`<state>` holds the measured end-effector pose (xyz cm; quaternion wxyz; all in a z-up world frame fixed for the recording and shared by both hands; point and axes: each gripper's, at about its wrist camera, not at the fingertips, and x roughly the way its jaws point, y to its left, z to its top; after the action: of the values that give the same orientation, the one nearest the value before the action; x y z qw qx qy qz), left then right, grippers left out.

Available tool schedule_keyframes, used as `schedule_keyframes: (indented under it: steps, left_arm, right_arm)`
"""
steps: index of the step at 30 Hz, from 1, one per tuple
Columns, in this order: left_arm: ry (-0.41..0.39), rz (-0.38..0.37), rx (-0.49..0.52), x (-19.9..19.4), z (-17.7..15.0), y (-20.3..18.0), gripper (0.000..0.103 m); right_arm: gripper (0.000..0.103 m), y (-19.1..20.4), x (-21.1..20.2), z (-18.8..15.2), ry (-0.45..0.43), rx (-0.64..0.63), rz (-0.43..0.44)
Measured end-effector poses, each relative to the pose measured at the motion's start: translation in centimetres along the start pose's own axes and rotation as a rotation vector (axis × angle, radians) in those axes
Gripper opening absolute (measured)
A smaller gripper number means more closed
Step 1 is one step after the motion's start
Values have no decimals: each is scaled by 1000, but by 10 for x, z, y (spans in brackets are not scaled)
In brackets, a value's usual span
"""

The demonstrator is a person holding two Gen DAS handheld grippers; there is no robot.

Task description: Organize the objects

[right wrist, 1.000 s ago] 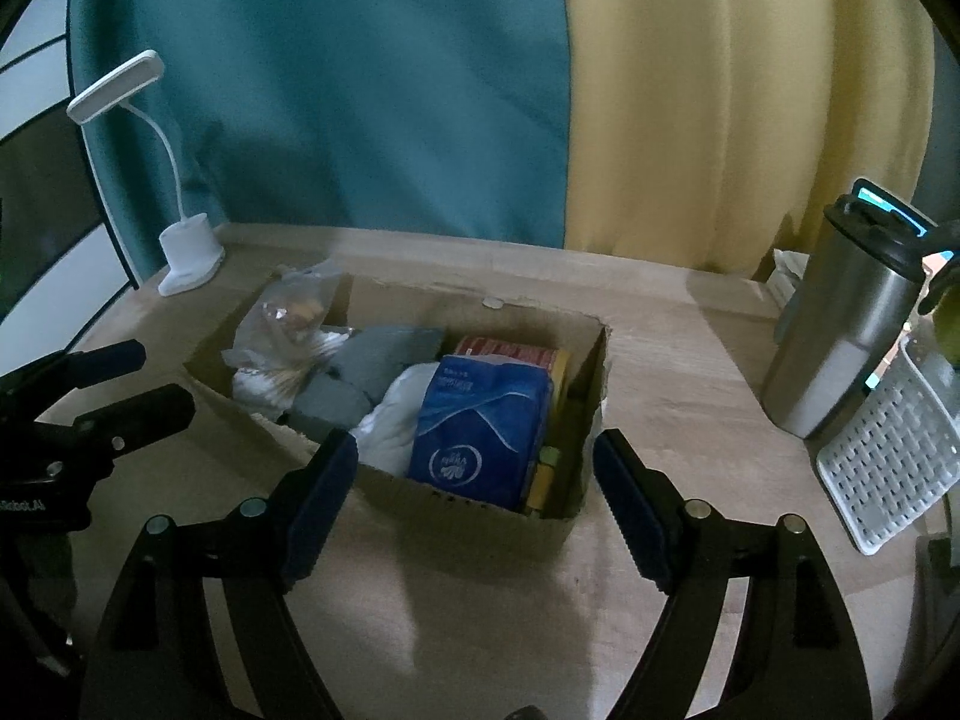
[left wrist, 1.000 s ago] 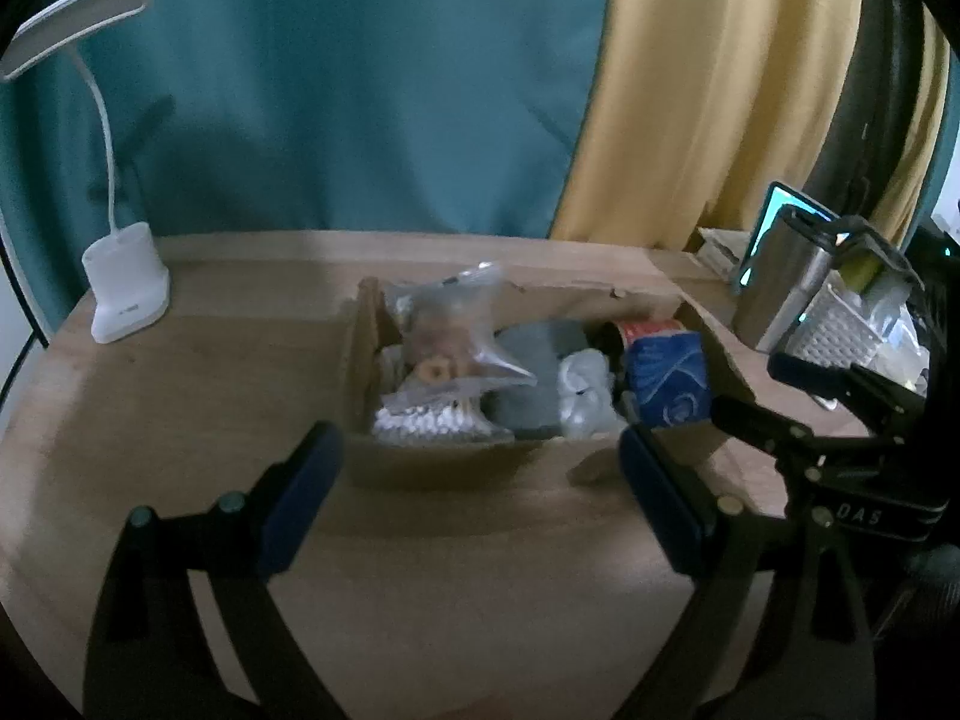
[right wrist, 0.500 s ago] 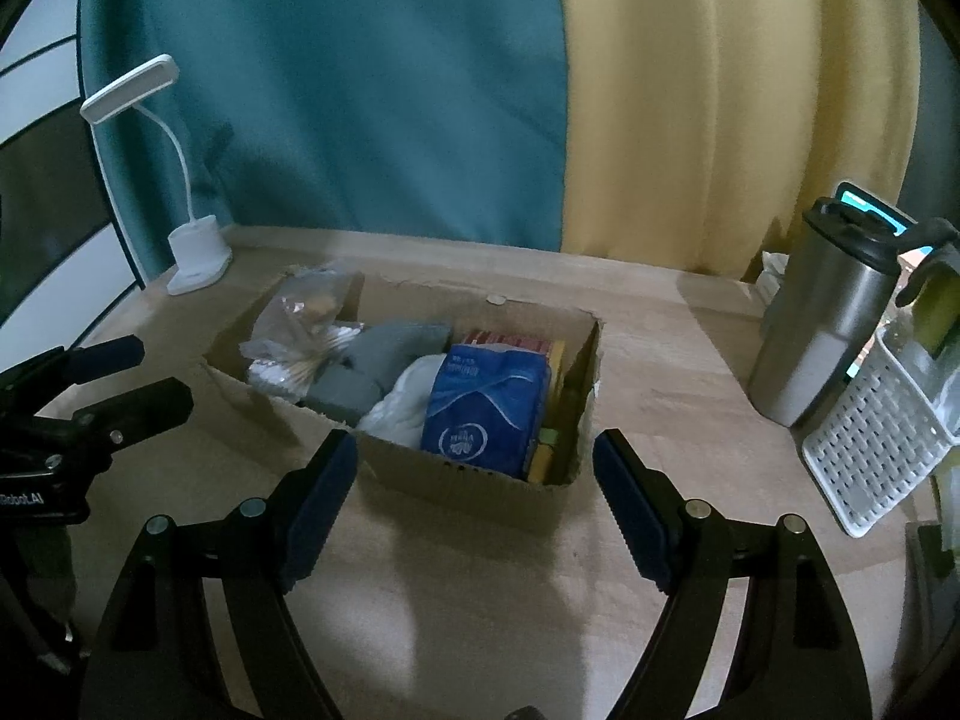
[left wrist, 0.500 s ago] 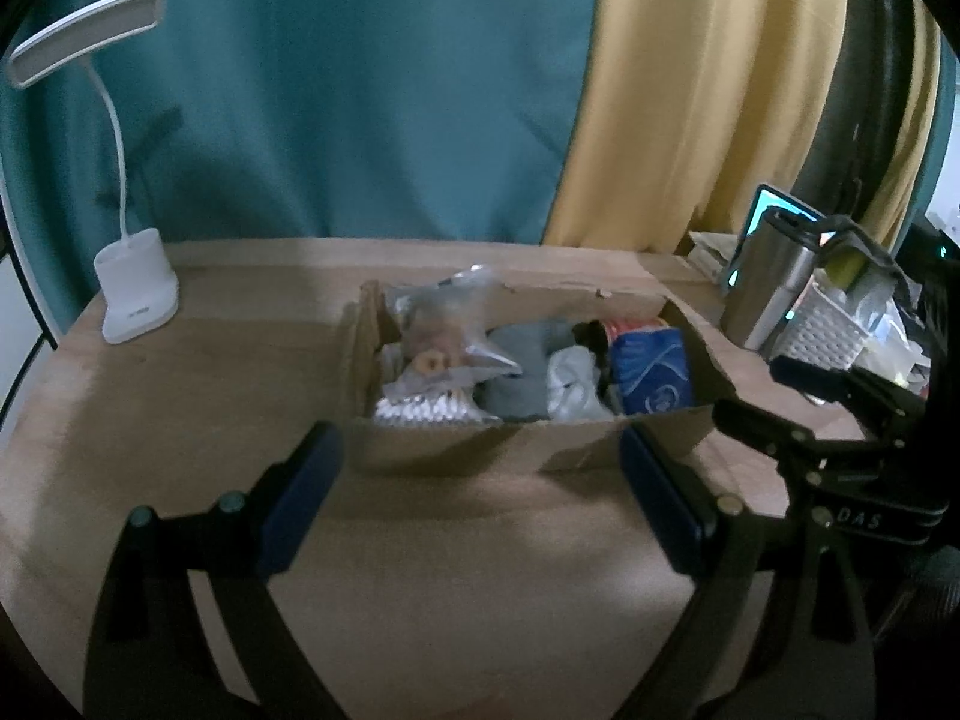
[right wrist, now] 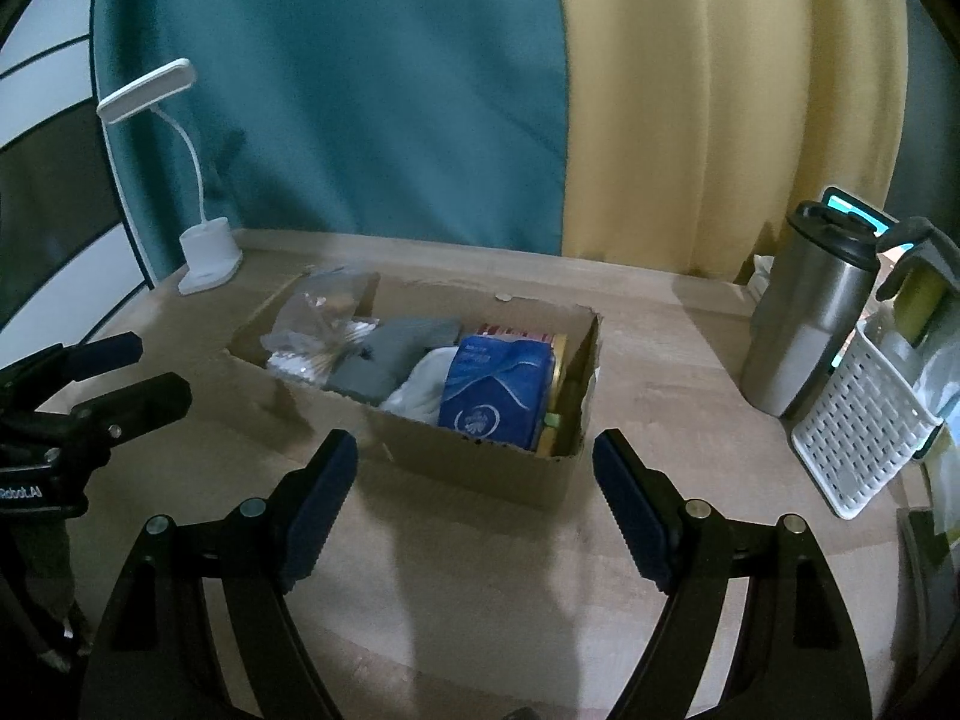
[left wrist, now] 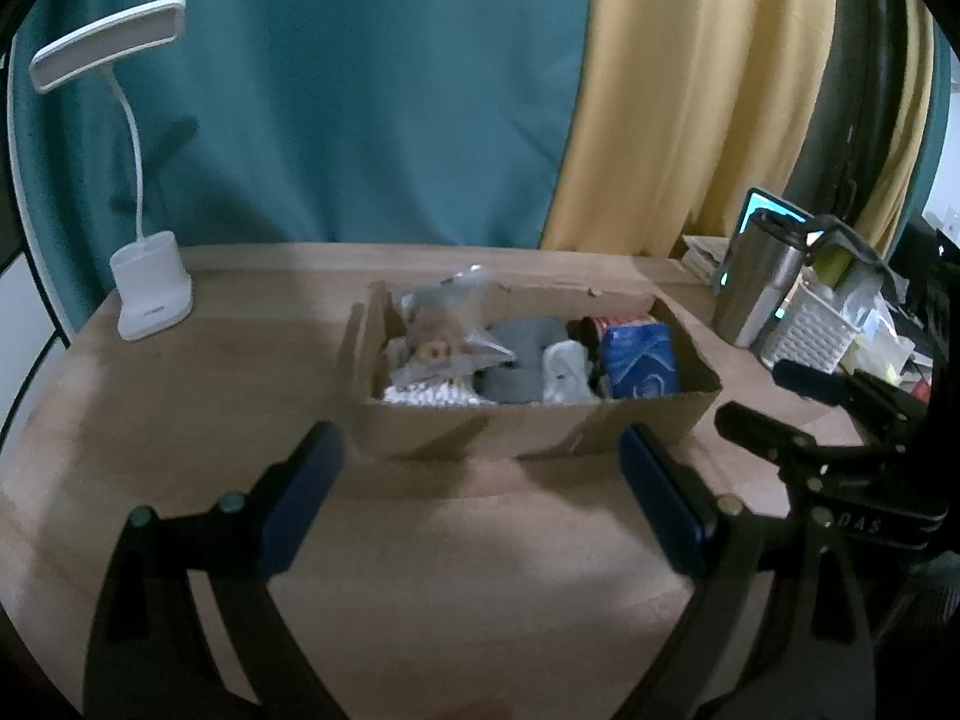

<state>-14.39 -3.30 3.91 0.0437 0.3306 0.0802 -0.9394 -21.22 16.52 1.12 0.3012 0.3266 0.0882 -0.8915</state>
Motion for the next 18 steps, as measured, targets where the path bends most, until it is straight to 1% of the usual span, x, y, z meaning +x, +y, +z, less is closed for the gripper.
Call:
schedule_keyframes:
  steps: [13,18]
  left_arm:
    - [-10,41,-7,-20,-14,0,94]
    - [-16,38,-1,-28,-18,-3,94]
  right_arm:
    - [83,9,-21,-13,-11,-6,3]
    - [83,13,-31,-20,-18,-9,3]
